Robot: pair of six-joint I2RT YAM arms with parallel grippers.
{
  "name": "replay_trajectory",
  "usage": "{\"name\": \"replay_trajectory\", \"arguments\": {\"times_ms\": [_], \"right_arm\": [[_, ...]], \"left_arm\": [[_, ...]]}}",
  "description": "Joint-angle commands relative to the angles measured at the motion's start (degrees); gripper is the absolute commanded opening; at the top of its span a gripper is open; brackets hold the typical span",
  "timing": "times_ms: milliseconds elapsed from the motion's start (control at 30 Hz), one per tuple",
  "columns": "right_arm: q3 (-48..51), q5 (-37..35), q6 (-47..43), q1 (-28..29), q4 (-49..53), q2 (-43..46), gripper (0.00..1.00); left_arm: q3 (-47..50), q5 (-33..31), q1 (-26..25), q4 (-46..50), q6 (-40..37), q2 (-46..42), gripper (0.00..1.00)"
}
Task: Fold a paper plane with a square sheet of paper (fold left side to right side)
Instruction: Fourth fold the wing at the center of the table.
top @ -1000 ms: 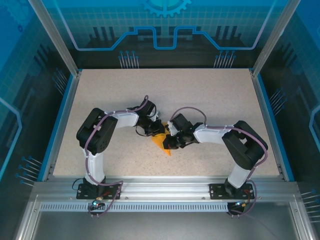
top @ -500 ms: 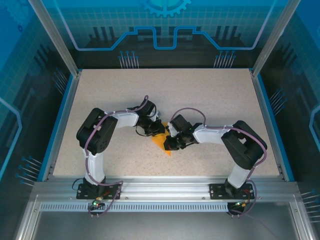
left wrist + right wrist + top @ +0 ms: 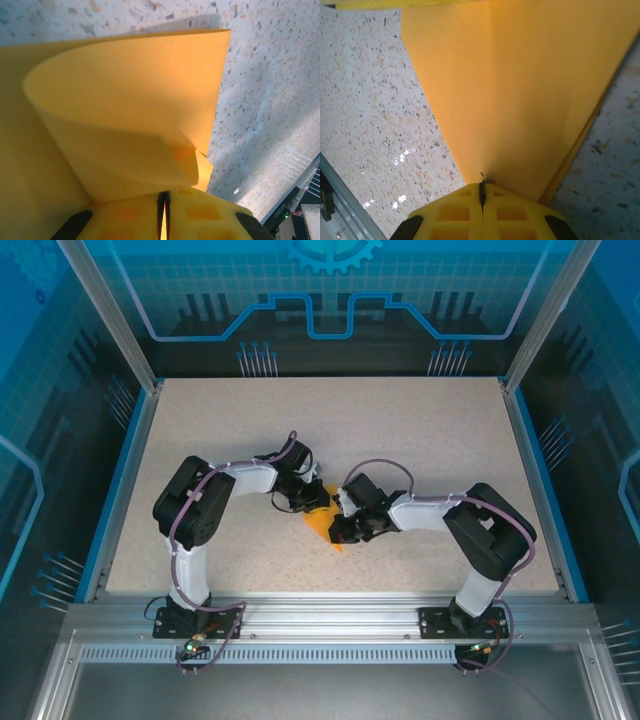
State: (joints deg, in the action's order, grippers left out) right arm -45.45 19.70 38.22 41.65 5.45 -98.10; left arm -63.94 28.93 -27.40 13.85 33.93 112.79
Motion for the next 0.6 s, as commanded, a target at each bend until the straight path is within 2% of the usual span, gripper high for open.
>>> {"name": "replay_trajectory", "arguments": {"times_ms": [0,567], "right_arm": [[2.7,0.3,1.1,0.8,5.1,0.8,0.03],[5.5,0.3,0.3,1.0,8.8,4.0,0.03]], "left_arm": [[2.7,-5.9,-0.2,6.3,-1.1,2.4,0.14],[2.2,-6.7,-0.2,6.9,-1.4,3.1,0.14]]}}
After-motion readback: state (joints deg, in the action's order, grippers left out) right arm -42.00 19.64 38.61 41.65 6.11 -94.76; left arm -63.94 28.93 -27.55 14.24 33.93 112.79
